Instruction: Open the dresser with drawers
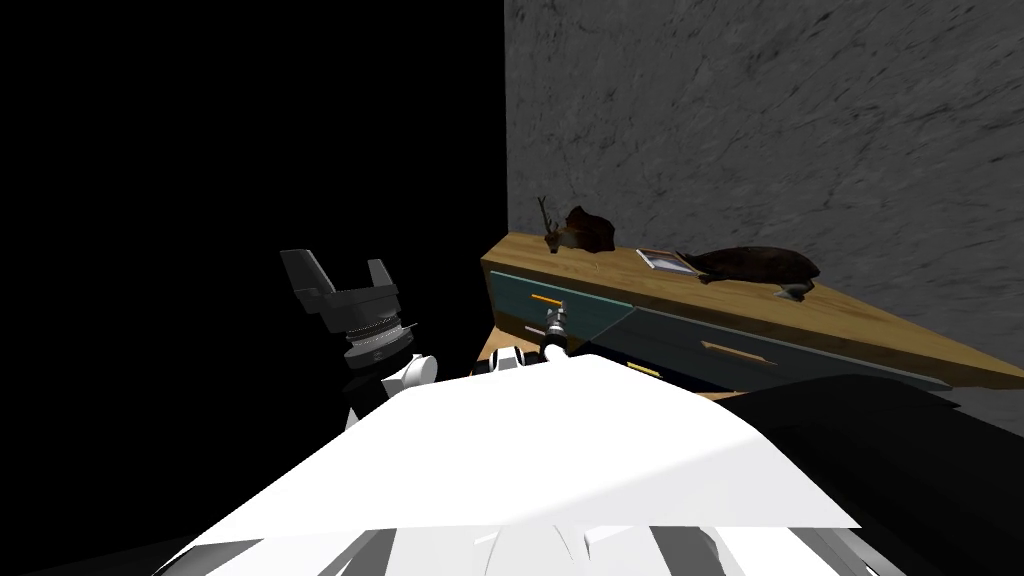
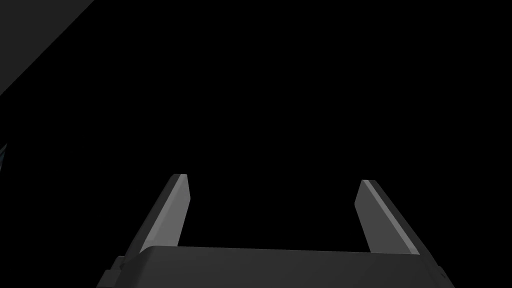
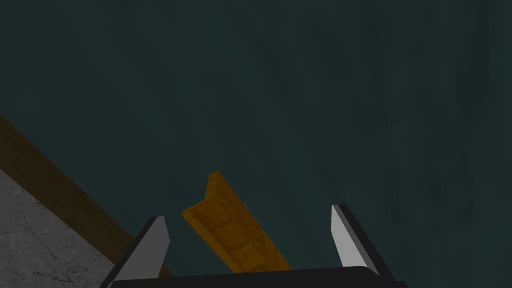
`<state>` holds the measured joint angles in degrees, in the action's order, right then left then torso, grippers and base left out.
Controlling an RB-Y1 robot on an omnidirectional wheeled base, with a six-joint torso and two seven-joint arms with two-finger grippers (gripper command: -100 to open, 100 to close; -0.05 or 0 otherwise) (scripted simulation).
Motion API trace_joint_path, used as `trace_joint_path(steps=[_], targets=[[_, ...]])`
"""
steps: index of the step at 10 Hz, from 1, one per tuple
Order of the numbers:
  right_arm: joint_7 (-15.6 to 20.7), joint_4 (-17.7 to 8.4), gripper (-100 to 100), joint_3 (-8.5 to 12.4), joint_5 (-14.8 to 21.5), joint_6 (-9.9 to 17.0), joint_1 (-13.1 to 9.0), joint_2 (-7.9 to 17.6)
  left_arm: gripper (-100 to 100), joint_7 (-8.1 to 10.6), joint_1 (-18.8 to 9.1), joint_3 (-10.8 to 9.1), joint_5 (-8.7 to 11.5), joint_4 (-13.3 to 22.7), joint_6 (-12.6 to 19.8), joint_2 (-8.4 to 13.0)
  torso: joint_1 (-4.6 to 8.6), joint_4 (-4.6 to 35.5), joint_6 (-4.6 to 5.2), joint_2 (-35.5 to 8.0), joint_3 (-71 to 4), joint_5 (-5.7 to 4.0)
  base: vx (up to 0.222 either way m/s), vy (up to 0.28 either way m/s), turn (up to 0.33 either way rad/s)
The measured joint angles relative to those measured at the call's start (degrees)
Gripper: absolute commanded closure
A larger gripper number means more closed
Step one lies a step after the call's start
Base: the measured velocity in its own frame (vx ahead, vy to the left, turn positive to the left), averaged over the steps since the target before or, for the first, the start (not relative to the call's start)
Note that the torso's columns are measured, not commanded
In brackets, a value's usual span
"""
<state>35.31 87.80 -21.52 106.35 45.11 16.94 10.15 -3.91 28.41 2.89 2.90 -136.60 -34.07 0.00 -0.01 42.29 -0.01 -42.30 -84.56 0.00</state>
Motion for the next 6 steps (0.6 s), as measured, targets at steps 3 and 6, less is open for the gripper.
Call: trace_joint_path(steps=[3,6], targets=[[0.59,-1.55,-100,-1.05,-4.89,1.72,-2.91,2.88,0,0.0,0.01,0.0,0.0,0.0,0.0,0.0,0.01,-0.01,0.02,0.04,-0.02,0.0,-0.05,0.023,0.068],[1.37,-3.62,-100,-2.37,-10.15,3.76,-6.71,6.21,0,0.0,0.0,0.0,0.0,0.0,0.0,0.0,0.0,0.0,0.0,0.0,0.0,0.0,-0.046,0.021,0.049]])
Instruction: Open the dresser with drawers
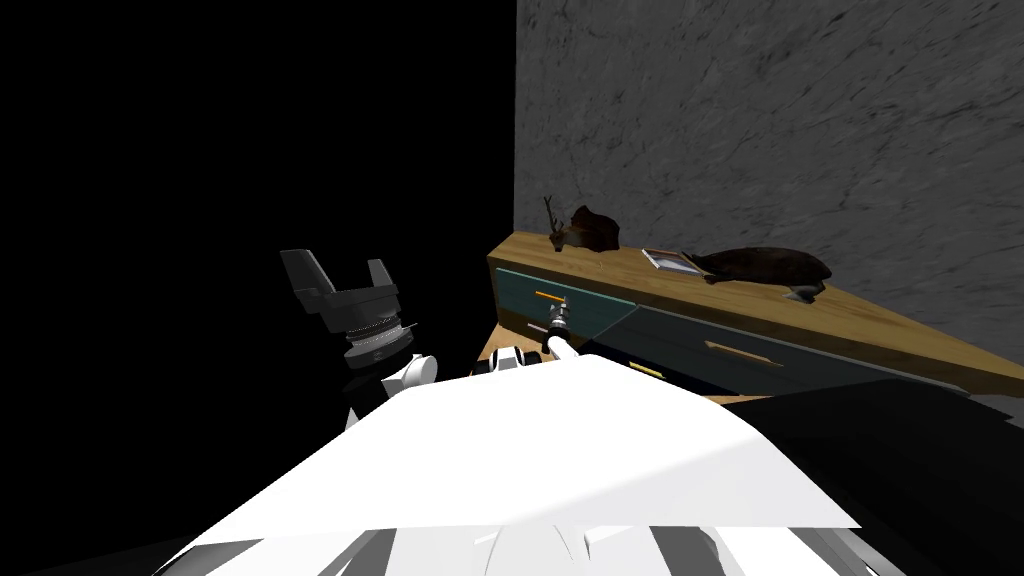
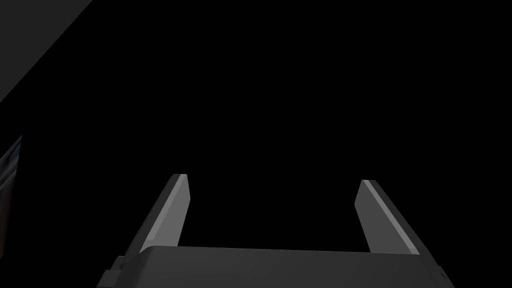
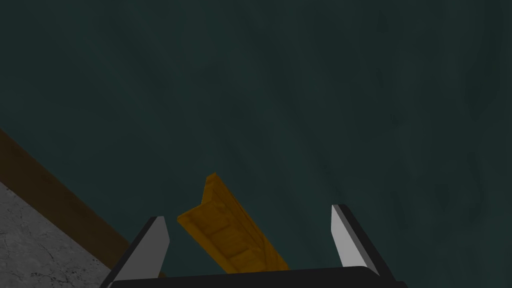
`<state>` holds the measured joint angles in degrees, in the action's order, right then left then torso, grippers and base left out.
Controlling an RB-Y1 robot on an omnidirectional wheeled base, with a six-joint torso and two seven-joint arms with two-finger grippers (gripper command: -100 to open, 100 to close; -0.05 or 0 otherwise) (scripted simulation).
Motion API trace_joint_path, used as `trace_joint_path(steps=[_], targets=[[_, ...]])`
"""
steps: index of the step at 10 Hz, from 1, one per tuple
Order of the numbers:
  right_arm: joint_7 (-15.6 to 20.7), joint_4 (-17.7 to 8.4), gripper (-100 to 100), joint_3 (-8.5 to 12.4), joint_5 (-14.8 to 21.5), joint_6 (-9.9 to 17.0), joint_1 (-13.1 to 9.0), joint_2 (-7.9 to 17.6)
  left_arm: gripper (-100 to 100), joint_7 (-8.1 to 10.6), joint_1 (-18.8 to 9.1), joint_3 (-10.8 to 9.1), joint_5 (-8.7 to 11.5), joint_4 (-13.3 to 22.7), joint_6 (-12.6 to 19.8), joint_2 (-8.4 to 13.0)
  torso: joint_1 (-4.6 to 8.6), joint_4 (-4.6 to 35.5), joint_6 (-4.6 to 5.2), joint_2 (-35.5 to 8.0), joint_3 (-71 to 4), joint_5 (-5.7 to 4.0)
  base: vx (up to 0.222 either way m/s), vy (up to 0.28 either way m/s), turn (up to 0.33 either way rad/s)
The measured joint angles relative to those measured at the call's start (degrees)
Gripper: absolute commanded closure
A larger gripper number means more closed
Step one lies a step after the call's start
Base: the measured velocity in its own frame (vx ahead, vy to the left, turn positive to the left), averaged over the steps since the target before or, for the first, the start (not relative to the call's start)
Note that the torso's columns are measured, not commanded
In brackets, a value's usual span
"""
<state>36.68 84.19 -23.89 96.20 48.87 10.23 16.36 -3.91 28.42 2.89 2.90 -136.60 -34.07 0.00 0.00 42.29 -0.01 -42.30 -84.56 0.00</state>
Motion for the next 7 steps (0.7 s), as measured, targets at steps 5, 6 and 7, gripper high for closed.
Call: trace_joint_path(steps=[5,6,7], targets=[[0.04,-4.2,-100,-2.23,-7.76,3.47,-5.64,4.82,0,0.0,0.0,0.0,0.0,0.0,0.0,0.0,0.03,-0.01,0.02,0.02,0.0,-0.01,-0.047,0.025,0.064],[-0.08,-5.47,-100,-2.74,-9.45,4.17,-7.31,6.22,0,0.0,0.0,0.0,0.0,0.0,0.0,0.0,0.02,0.03,-0.01,0.01,0.0,0.02,-0.055,0.027,0.042],[0.17,-5.8,-100,-3.06,-11.12,4.69,-8.05,6.87,0,0.0,0.0,0.0,0.0,0.0,0.0,0.0,0.06,0.02,0.02,0.06,-0.03,0.02,-0.055,0.034,0.076]])
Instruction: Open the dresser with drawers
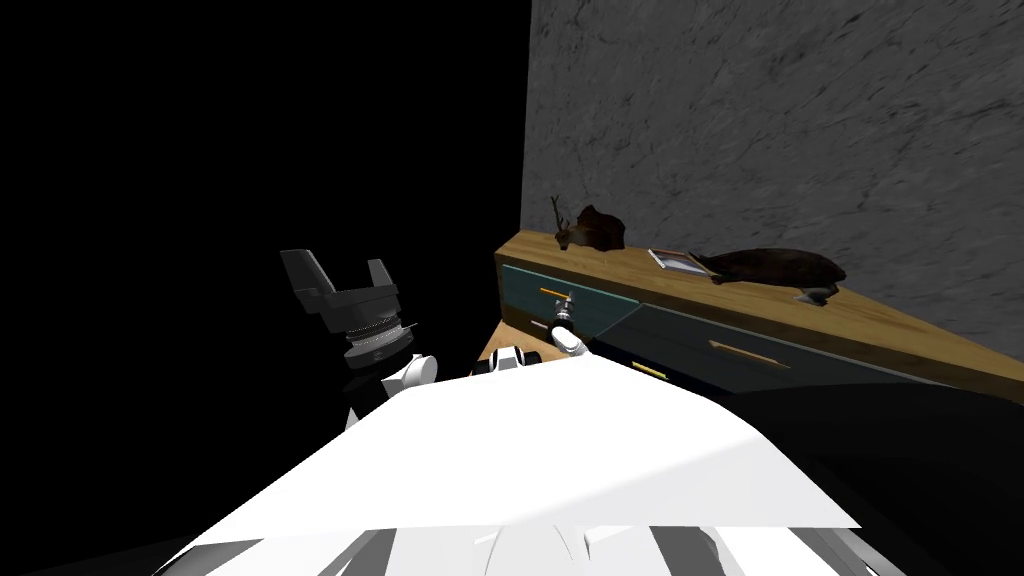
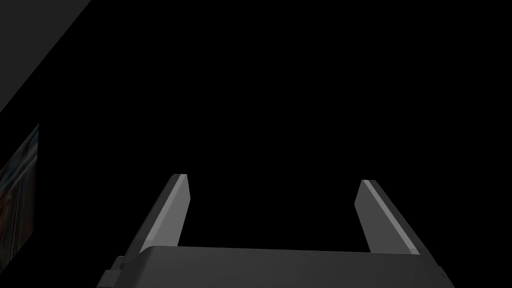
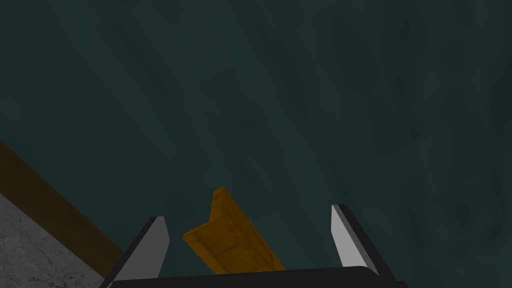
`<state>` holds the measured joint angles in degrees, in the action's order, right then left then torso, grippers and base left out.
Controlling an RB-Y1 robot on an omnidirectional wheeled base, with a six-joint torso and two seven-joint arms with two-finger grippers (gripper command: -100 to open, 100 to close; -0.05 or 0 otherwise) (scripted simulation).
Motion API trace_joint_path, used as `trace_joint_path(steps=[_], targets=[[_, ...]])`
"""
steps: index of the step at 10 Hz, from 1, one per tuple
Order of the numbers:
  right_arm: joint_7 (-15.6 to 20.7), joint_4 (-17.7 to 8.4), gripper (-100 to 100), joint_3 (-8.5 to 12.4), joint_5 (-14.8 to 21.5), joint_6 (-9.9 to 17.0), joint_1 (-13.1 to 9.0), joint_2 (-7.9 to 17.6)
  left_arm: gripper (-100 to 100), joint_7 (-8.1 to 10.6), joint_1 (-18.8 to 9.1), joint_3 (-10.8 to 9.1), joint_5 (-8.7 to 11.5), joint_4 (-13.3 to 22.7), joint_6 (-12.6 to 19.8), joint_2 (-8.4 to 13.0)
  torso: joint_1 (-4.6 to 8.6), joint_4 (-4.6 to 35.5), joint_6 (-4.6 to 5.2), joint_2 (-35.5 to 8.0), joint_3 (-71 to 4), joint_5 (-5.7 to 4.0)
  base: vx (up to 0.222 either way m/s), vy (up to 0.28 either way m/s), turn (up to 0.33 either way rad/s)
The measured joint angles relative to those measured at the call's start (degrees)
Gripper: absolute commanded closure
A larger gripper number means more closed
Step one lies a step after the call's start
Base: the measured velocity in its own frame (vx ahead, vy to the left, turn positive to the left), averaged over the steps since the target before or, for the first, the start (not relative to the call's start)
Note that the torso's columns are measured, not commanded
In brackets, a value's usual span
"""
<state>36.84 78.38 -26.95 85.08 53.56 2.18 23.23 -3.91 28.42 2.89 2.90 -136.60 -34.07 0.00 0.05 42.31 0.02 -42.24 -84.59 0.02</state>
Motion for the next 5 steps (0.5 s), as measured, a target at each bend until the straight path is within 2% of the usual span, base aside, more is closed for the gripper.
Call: trace_joint_path(steps=[2,3,5], targets=[[0.74,-0.63,-100,-0.93,-3.47,1.3,-1.7,2.14,0,0.0,0.0,0.0,0.0,0.0,0.0,0.0,0.01,0.05,0.04,0.04,-0.03,0.07,-0.027,0.019,0.028],[0.7,-0.67,100,-0.94,-3.63,1.39,-1.75,2.22,0,0.0,0.01,0.0,0.0,0.0,0.0,0.0,0.05,-0.02,0.02,0.06,-0.05,-0.01,0.032,-0.035,-0.095],[-0.1,0.68,100,0.48,-0.27,-0.11,0.34,-0.2,0,0.0,0.02,-0.01,0.0,0.0,0.0,0.01,0.28,-0.33,-0.03,0.37,-0.18,-0.31,0.075,-0.05,-0.105]])
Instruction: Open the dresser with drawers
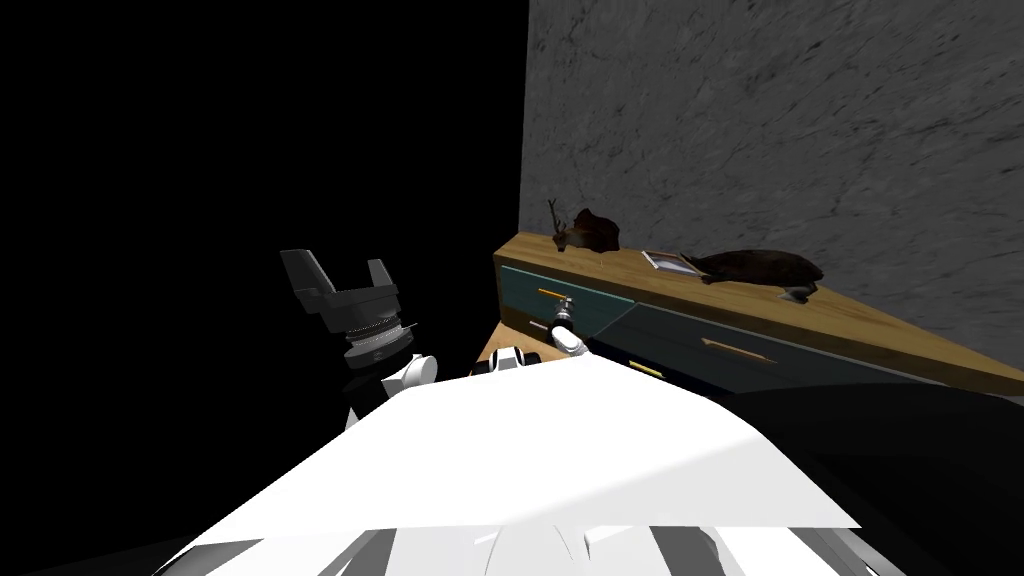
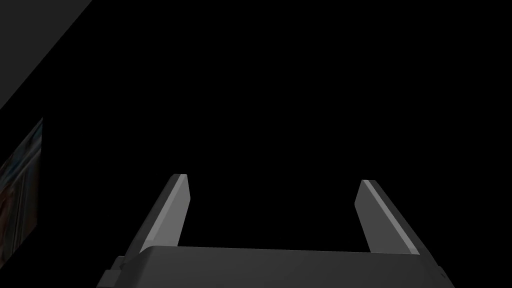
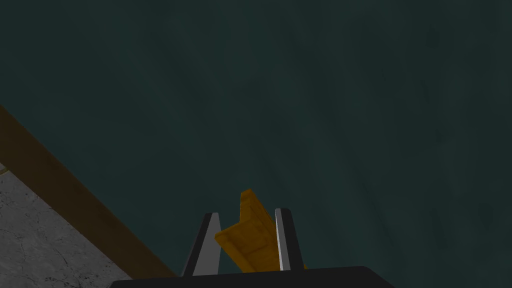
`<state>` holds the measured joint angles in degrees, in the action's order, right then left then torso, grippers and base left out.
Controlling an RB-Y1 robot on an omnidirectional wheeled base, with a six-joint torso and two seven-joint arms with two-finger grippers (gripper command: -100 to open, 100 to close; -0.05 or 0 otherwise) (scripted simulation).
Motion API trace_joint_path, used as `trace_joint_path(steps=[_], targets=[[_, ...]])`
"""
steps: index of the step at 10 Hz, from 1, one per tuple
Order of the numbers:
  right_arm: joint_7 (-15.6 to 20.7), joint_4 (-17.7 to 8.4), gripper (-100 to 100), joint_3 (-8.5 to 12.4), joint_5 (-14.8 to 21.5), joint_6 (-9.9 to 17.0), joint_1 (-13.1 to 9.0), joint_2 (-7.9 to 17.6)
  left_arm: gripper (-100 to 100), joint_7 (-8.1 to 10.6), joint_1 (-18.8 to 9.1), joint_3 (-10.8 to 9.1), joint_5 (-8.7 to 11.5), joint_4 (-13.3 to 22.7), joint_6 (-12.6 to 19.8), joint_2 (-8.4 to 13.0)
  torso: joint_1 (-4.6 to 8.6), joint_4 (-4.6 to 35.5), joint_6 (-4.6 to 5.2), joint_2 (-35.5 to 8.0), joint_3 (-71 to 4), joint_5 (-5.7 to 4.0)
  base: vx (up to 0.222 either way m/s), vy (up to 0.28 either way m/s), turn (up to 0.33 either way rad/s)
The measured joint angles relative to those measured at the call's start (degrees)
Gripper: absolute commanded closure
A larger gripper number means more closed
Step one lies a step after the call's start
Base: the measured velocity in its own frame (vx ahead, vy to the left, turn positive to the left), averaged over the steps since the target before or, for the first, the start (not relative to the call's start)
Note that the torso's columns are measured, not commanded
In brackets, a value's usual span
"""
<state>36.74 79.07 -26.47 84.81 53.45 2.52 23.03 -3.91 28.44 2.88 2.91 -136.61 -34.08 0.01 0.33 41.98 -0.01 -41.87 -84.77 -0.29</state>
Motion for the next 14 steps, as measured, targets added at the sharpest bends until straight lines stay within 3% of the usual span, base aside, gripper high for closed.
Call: trace_joint_path(steps=[1,2,7,11,14], targets=[[-0.47,-0.03,100,0.32,1.86,-0.56,0.67,-0.95,0,0.0,-0.01,0.0,0.0,0.0,0.0,0.0,-0.04,-0.05,-0.12,0.05,-0.02,-0.04,0.05,-0.032,-0.069],[0.37,2.3,100,1.26,3.0,-1.58,2.45,-2.08,0,0.0,0.0,0.0,0.0,0.0,0.0,0.0,-0.13,0.06,-0.14,0.0,-0.01,0.05,0.044,-0.025,-0.041],[-0.94,5.66,100,2.84,12.04,-4.0,8.51,-7.15,0,0.0,-0.01,0.0,0.0,0.0,0.0,0.0,-0.1,-0.17,-0.23,0.16,-0.05,-0.13,0.052,-0.021,-0.066],[-0.72,8.44,100,5.01,17.98,-7.28,12.49,-11.36,0,0.0,-0.01,0.0,0.0,0.0,0.0,0.0,-0.16,-0.1,-0.21,0.09,-0.01,-0.05,0.045,-0.023,-0.054],[-1.36,11.34,100,6.32,22.94,-9.63,16.71,-14.55,0,0.0,0.0,0.0,0.0,0.0,0.0,0.0,-0.15,-0.04,-0.06,0.0,0.03,0.0,0.052,-0.011,-0.056]])
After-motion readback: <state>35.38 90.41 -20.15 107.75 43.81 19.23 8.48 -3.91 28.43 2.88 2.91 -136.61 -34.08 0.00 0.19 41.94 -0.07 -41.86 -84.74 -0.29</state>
